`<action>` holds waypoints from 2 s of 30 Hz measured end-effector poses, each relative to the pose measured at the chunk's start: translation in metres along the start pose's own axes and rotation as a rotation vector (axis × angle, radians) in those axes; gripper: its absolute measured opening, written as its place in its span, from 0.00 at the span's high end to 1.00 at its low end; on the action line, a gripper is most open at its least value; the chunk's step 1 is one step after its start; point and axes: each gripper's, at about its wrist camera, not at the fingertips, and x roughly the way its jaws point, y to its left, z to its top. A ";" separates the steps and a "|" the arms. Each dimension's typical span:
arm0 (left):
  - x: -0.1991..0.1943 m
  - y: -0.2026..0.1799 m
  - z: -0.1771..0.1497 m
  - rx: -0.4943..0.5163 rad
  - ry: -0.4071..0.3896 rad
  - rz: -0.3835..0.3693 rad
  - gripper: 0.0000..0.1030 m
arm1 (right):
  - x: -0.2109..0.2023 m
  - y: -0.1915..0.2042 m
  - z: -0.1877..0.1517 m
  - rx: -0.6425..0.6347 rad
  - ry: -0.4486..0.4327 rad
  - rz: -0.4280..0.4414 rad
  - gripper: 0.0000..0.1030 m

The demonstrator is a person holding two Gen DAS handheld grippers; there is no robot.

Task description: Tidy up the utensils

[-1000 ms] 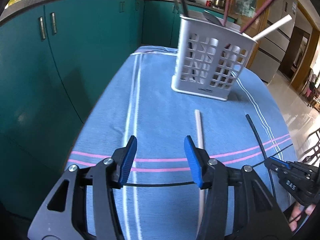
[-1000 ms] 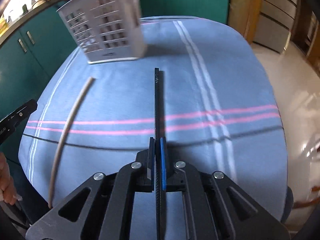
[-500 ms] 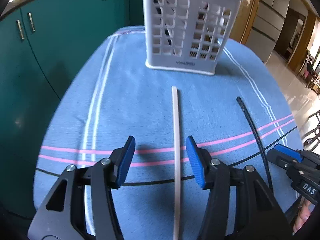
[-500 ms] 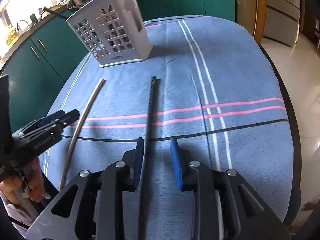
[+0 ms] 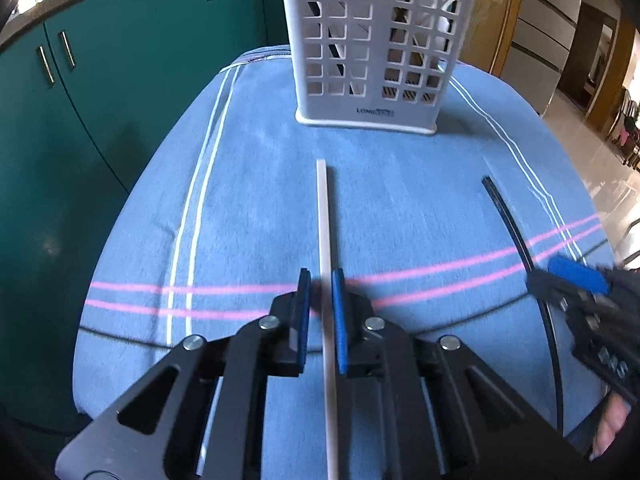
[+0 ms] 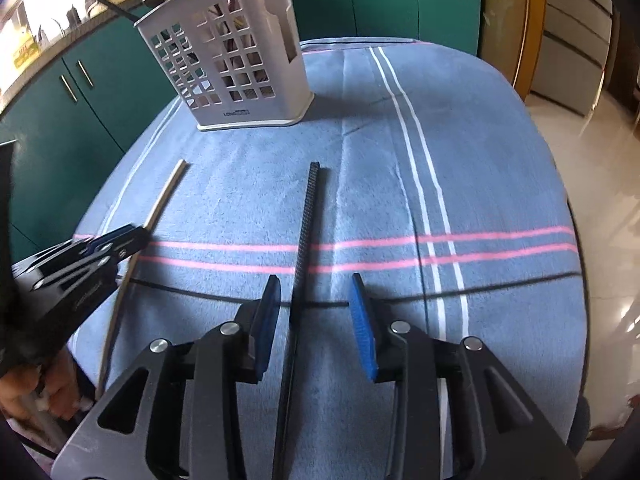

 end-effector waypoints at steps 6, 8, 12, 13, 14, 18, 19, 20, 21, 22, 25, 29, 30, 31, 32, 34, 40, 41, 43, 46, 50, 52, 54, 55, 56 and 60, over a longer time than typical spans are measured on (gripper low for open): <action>-0.010 0.001 -0.012 0.008 0.012 0.016 0.87 | 0.005 0.013 -0.001 -0.050 -0.014 -0.062 0.67; -0.010 0.000 -0.012 0.015 0.008 0.040 0.80 | 0.006 0.020 -0.003 -0.077 -0.019 -0.076 0.67; -0.005 0.005 -0.006 0.005 0.010 0.055 0.67 | 0.005 0.026 -0.004 -0.092 -0.023 -0.069 0.67; -0.005 0.006 -0.003 -0.001 0.014 0.052 0.64 | 0.005 0.025 -0.003 -0.086 -0.026 -0.076 0.67; -0.002 0.008 0.000 -0.008 0.018 0.052 0.62 | 0.004 0.024 -0.002 -0.082 -0.027 -0.082 0.65; 0.005 0.009 0.010 -0.006 0.022 0.058 0.53 | 0.001 0.015 0.003 -0.057 -0.030 -0.111 0.60; 0.007 0.008 0.013 -0.004 0.023 0.059 0.49 | 0.002 0.013 0.004 -0.050 -0.027 -0.117 0.59; 0.010 0.007 0.016 -0.002 0.023 0.058 0.47 | 0.003 0.009 0.005 -0.040 -0.021 -0.123 0.59; 0.011 0.007 0.017 -0.001 0.023 0.055 0.45 | 0.004 0.006 0.004 -0.033 -0.015 -0.123 0.57; 0.013 0.006 0.020 -0.002 0.023 0.050 0.43 | 0.006 0.004 0.005 -0.025 -0.008 -0.118 0.57; 0.021 0.010 0.029 -0.024 0.036 0.033 0.37 | 0.009 0.005 0.006 -0.033 -0.007 -0.132 0.54; 0.031 0.014 0.043 -0.029 0.053 0.034 0.35 | 0.017 0.007 0.016 -0.033 0.011 -0.126 0.54; 0.034 0.015 0.048 -0.026 0.059 0.031 0.35 | 0.020 0.007 0.020 -0.033 0.018 -0.125 0.54; 0.036 0.016 0.052 -0.025 0.064 0.028 0.35 | 0.022 0.008 0.024 -0.033 0.024 -0.124 0.54; 0.039 0.017 0.057 -0.022 0.069 0.026 0.35 | 0.026 0.007 0.031 -0.034 0.033 -0.124 0.54; 0.045 0.017 0.064 -0.009 0.075 0.023 0.35 | 0.032 0.008 0.041 -0.037 0.044 -0.120 0.54; 0.057 0.015 0.080 0.028 0.103 0.013 0.32 | 0.049 0.014 0.065 -0.043 0.045 -0.122 0.54; 0.058 0.016 0.080 0.030 0.103 0.012 0.31 | 0.049 0.015 0.064 -0.044 0.041 -0.121 0.54; 0.059 0.017 0.081 0.039 0.093 0.008 0.31 | 0.049 0.016 0.063 -0.048 0.033 -0.106 0.59; 0.059 0.018 0.077 0.037 0.075 0.000 0.34 | 0.046 0.017 0.060 -0.047 0.028 -0.096 0.79; 0.050 0.010 0.070 0.049 0.036 -0.015 0.80 | 0.042 0.019 0.054 -0.053 0.019 -0.076 0.93; 0.047 0.007 0.068 0.046 0.030 -0.028 0.93 | 0.039 0.020 0.049 -0.049 0.018 -0.053 0.93; 0.045 0.007 0.066 0.038 0.027 -0.032 0.94 | 0.032 0.024 0.043 -0.054 0.013 -0.035 0.94; 0.042 0.008 0.065 0.034 0.021 -0.040 0.94 | 0.024 0.025 0.040 -0.060 -0.006 -0.032 0.94; 0.037 0.008 0.065 0.031 0.012 -0.045 0.94 | 0.016 0.028 0.038 -0.066 -0.021 -0.032 0.94; -0.009 0.017 0.069 -0.003 -0.081 -0.084 0.94 | -0.031 0.030 0.037 -0.060 -0.110 0.006 0.94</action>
